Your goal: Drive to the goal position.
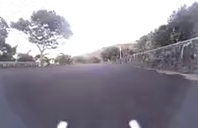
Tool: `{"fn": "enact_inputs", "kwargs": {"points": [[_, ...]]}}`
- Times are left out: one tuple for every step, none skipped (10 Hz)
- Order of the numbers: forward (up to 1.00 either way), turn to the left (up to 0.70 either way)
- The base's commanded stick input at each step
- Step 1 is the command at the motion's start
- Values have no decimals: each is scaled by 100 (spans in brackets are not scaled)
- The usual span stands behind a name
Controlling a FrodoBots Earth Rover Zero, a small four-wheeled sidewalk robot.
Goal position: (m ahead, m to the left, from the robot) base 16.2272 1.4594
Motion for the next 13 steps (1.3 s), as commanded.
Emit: {"fn": "enact_inputs", "kwargs": {"points": [[70,0],[70,0],[70,0],[70,0],[70,0],[70,0],[70,0],[70,0],[70,0],[70,0],[70,0],[70,0],[70,0]]}}
